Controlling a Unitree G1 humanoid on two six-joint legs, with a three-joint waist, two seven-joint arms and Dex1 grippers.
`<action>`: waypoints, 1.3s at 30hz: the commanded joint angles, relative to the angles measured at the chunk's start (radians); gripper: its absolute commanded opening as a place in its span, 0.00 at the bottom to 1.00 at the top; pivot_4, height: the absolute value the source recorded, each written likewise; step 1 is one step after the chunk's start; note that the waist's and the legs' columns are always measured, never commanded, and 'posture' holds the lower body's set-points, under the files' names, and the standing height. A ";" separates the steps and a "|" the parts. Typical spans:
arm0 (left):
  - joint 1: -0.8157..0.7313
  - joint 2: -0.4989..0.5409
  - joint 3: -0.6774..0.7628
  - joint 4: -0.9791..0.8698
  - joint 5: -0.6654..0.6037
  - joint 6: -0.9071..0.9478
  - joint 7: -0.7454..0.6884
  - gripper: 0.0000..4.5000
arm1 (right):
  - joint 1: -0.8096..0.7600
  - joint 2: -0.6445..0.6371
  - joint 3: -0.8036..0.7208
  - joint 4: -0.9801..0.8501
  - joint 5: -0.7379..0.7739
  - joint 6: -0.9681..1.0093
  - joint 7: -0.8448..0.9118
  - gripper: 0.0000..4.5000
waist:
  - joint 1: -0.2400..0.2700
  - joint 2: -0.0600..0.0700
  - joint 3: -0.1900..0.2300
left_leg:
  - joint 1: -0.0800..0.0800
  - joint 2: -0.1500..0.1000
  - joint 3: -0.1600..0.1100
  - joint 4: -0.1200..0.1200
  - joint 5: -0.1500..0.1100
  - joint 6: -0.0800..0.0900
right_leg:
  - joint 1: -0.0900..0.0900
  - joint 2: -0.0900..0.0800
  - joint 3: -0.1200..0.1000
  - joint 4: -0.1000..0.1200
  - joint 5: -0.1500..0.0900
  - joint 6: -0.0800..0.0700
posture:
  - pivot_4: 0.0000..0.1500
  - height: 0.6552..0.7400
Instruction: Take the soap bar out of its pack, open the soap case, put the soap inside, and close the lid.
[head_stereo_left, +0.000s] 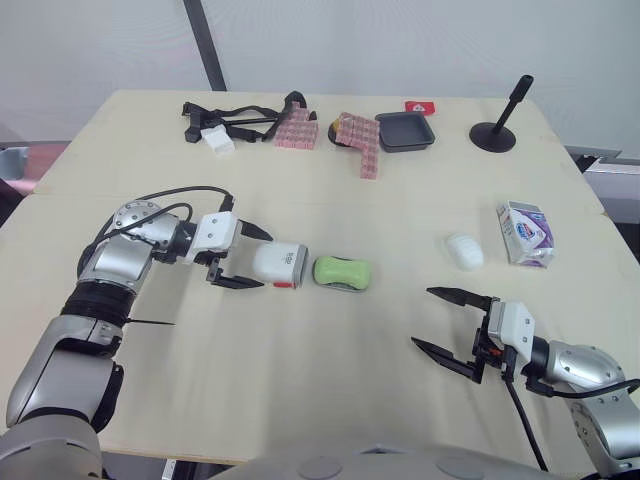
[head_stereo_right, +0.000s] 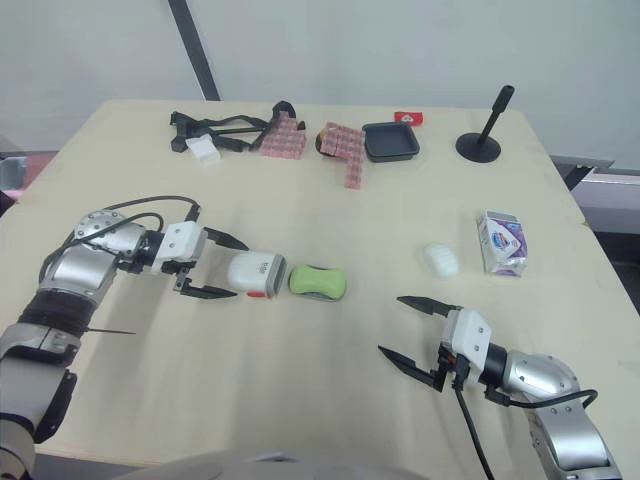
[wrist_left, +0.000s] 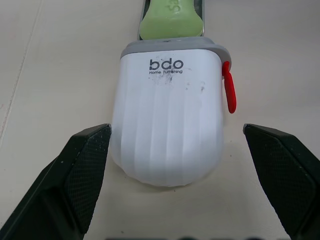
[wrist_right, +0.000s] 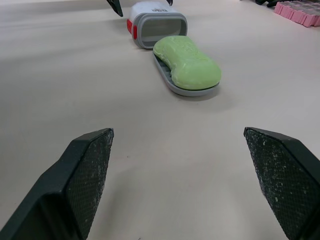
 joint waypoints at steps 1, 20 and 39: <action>-0.017 0.006 0.009 -0.006 -0.001 -0.010 -0.016 1.00 | 0.000 -0.012 -0.014 -0.010 0.006 -0.018 0.000 1.00 | 0.000 0.000 0.000 | 0.000 0.000 0.000 0.000 0.000 0.000 | 0.000 0.000 0.000 0.000 0.000 0.000 | 1.00 0.97; -0.045 -0.080 -0.032 0.096 0.074 -0.109 0.038 1.00 | -0.005 -0.042 -0.018 0.040 0.001 -0.043 0.014 1.00 | 0.010 0.000 0.000 | -0.003 0.000 0.000 0.002 0.000 0.002 | -0.002 -0.001 -0.002 0.000 0.000 0.000 | 1.00 0.97; -0.039 -0.089 -0.035 0.101 0.063 -0.120 0.023 0.82 | -0.004 -0.050 -0.024 0.059 0.005 -0.055 0.029 1.00 | 0.011 0.000 0.000 | -0.004 0.000 0.000 0.002 0.000 0.003 | -0.002 -0.002 -0.002 0.000 0.000 0.000 | 1.00 0.97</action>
